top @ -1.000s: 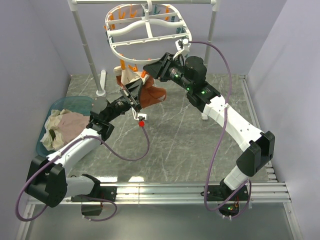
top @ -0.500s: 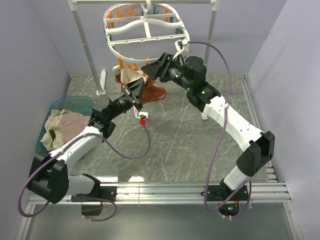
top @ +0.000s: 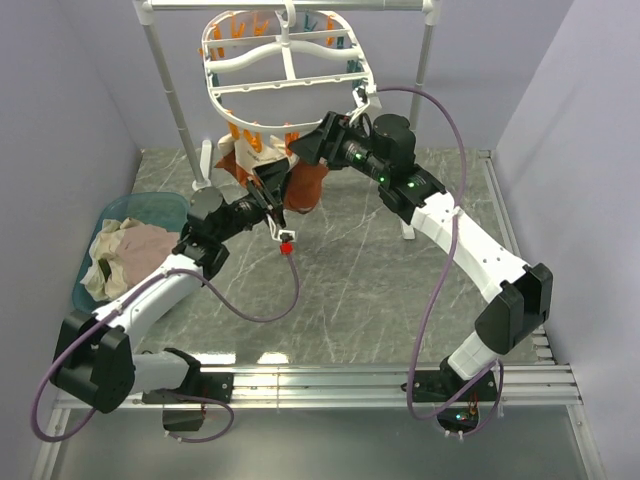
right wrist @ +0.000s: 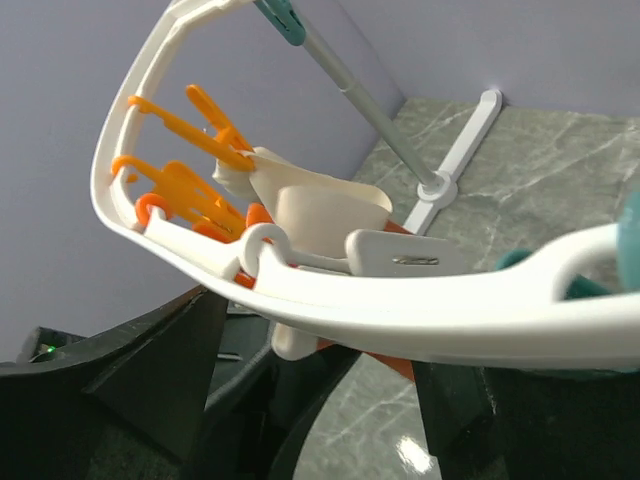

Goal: Clip the underwear to the hanger

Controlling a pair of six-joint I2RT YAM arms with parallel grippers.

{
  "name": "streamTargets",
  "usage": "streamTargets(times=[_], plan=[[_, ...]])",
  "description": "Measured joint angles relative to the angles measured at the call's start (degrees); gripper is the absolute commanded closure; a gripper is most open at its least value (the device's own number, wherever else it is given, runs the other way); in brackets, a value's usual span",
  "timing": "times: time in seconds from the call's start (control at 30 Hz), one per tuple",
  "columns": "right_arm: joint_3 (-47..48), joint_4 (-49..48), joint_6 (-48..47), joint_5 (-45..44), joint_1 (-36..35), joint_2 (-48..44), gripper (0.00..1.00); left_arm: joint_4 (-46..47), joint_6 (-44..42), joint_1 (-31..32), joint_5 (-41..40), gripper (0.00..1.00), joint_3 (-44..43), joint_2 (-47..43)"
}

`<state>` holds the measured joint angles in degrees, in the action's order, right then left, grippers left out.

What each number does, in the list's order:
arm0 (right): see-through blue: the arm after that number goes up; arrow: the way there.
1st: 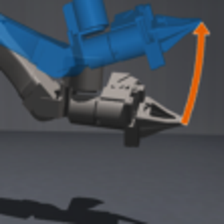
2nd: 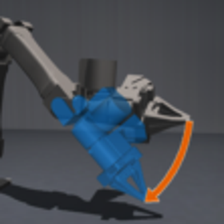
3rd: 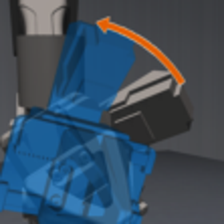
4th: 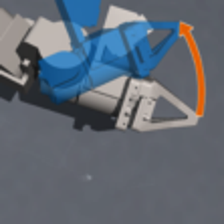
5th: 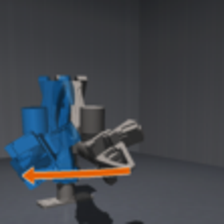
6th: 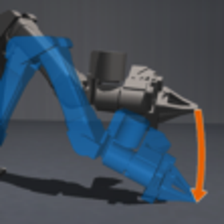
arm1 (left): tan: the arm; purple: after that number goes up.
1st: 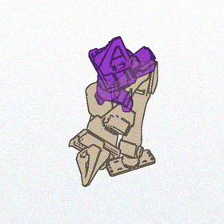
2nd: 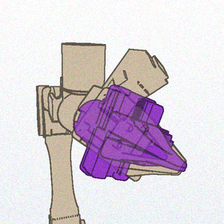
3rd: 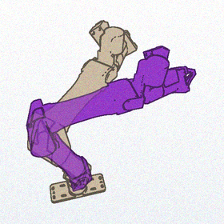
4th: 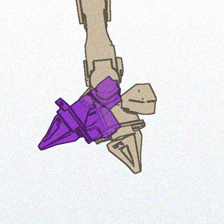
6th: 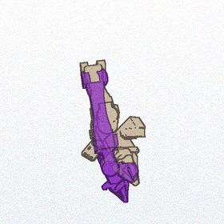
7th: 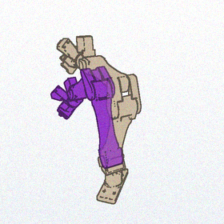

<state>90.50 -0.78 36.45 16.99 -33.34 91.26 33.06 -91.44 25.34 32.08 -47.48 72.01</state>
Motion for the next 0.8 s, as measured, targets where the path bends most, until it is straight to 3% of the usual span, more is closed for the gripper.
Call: streamTargets(times=[0.13,0.4,0.63,0.8], plan=[[-1.3,2.1,-2.0,0.9,1.0,-1.3,0.2,-5.1,0.0,0.0,-0.4,0.3,0.4,-3.0],[-2.9,5.9,-7.3,3.4,3.0,-3.9,0.18,-15.8,2.8,0.0,-1.3,0.12,2.8,-11.0],[-4.8,8.1,-13.1,6.3,3.9,-6.9,0.18,-25.8,7.9,0.0,-2.0,0.08,4.5,-18.6],[-7.0,9.8,-17.3,7.9,4.2,-9.1,0.18,-32.1,16.6,0.1,-3.0,0.09,4.9,-23.5]])
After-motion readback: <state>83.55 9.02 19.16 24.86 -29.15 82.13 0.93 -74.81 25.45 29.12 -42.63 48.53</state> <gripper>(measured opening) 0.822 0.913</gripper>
